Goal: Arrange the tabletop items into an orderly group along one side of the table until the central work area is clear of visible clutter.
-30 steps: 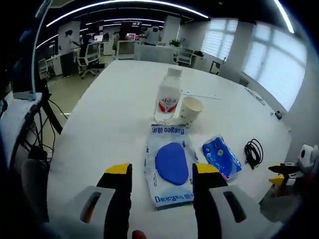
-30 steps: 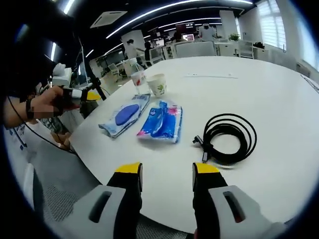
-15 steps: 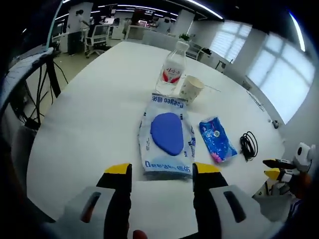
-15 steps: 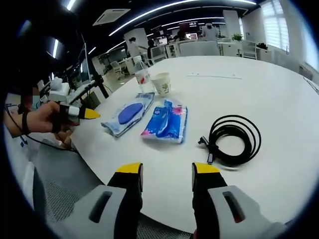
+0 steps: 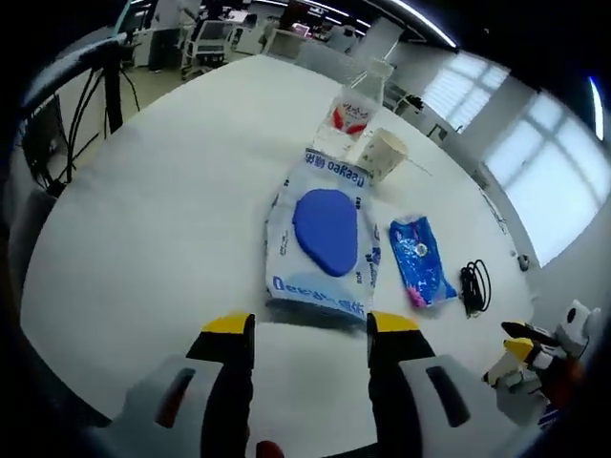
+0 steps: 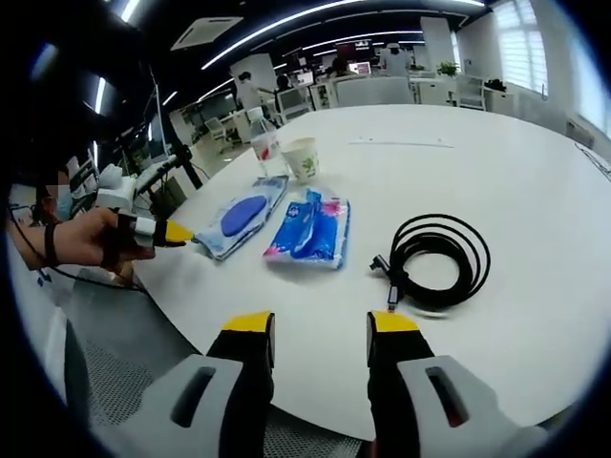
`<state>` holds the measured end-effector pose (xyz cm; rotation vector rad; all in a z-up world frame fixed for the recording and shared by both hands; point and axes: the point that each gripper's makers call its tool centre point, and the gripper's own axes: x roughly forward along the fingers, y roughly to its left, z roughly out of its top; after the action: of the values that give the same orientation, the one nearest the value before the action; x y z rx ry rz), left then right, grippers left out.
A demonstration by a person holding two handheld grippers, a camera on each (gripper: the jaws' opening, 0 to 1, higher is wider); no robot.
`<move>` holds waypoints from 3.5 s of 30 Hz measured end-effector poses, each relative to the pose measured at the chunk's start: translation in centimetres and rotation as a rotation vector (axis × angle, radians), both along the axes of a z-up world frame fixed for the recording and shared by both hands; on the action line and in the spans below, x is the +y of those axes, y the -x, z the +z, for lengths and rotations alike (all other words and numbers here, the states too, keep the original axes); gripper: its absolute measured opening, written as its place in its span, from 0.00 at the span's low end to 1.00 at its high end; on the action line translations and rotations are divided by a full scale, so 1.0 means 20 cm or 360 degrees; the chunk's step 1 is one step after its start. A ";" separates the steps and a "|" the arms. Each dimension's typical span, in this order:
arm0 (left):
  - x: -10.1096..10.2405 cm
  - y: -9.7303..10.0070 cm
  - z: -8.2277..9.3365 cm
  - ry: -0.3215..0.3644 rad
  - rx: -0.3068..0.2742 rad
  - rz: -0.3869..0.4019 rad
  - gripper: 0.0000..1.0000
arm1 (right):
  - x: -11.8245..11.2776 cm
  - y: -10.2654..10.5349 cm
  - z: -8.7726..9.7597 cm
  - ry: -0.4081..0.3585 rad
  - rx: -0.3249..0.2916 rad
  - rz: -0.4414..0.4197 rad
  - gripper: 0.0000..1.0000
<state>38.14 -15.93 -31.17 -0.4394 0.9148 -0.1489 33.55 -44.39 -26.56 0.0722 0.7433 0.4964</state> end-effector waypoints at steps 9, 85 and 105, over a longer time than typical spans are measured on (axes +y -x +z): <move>-0.07 -0.03 -0.04 0.0054 0.0033 0.0027 0.41 | -0.03 0.03 -0.01 0.0003 0.0014 -0.0019 0.38; 0.17 0.31 -0.06 -0.0173 0.0217 -0.0798 0.00 | 0.58 -0.15 -0.12 -0.0066 0.0078 0.0487 0.34; 0.18 0.38 -0.07 -0.0126 0.0261 -0.0856 0.00 | 0.76 -0.17 -0.27 -0.0186 0.0273 0.0417 0.18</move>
<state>30.61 -12.42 -32.61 -0.1238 1.1820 -0.5715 36.89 -29.11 -32.05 0.1284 0.8971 0.7909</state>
